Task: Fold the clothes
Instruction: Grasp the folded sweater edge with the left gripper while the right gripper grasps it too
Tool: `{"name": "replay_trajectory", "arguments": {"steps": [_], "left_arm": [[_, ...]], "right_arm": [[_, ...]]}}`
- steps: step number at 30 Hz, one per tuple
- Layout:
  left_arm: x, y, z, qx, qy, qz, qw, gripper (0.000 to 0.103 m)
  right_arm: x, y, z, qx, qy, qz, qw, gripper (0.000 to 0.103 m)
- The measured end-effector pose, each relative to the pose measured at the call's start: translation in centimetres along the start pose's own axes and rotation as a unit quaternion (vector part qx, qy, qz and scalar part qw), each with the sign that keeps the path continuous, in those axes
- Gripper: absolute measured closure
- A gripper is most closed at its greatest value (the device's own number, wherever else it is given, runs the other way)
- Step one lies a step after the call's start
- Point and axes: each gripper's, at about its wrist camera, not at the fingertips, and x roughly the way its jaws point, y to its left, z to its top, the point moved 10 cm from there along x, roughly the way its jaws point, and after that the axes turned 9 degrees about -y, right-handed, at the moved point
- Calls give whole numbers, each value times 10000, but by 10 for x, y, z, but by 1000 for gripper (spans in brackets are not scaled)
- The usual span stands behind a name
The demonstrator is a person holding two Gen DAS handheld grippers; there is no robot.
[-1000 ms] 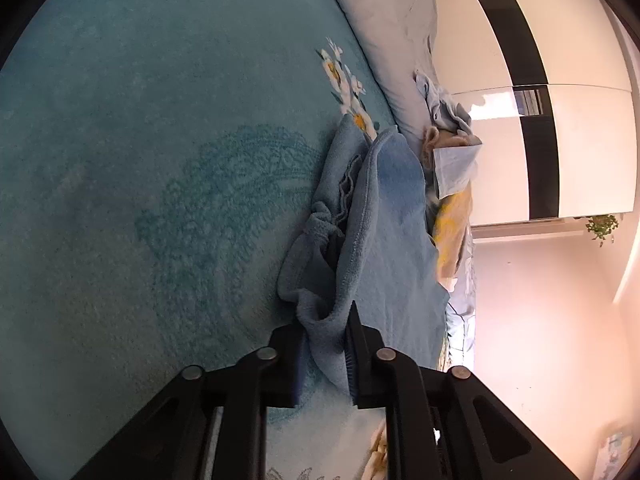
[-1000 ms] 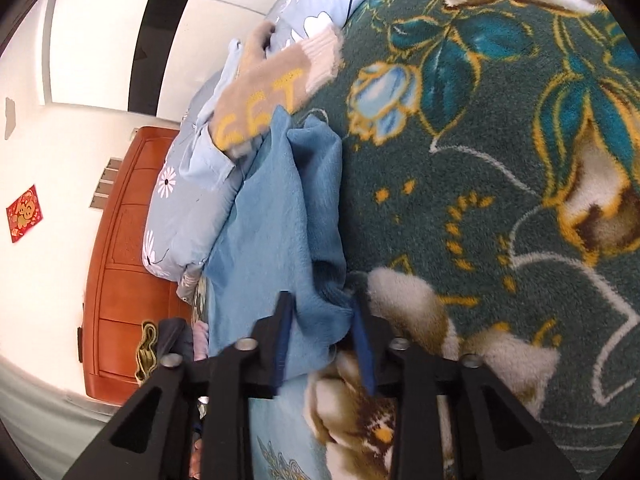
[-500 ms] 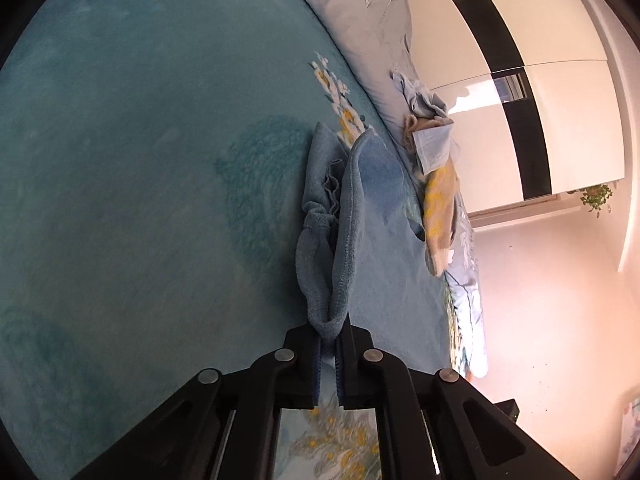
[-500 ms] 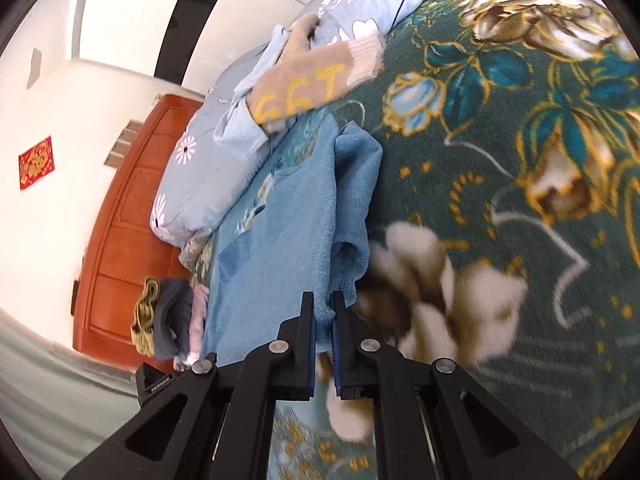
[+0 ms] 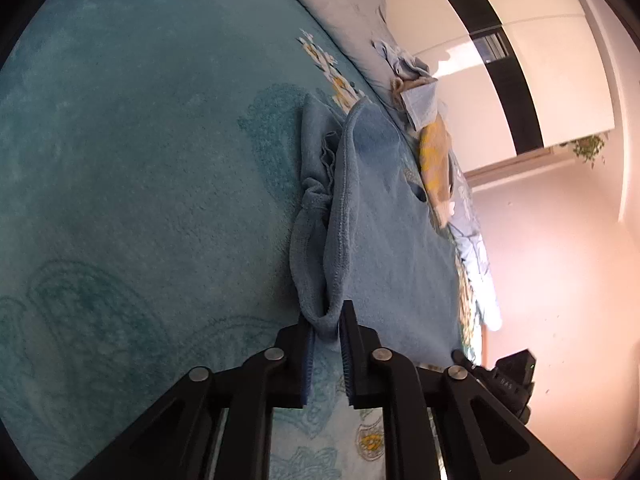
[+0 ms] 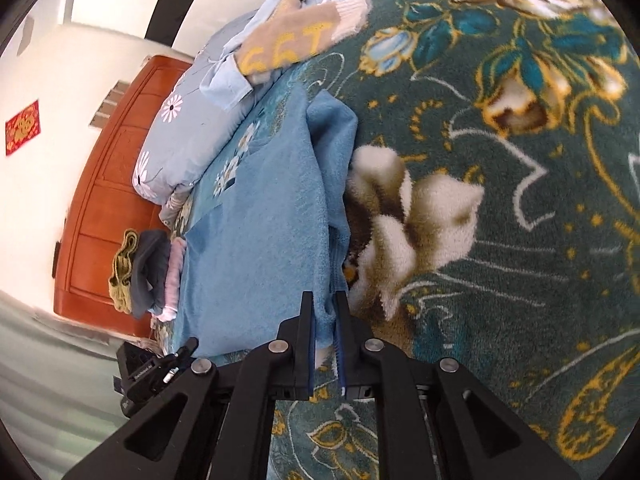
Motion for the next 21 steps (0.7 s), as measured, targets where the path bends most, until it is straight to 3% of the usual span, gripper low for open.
{"name": "replay_trajectory", "arguments": {"steps": [5,7,12,14,21], "left_arm": [[-7,-7,36,679,-209,477,9963,78],[2,-21,61,721,-271,361,9964,73],[39,-48,115,1401,-462,715,9865,64],[57,-50,124,1609,-366,815,9829,64],[90,-35,120,1587,-24,882,9834,63]], "right_arm": [[-8,4,33,-628,-247,-347,9971,85],[2,12,52,-715,-358,-276,9964,82],[37,30,97,-876,-547,-43,9946,82],[49,30,105,-932,-511,-124,9943,82],[88,30,128,-1114,-354,-418,9923,81]]}}
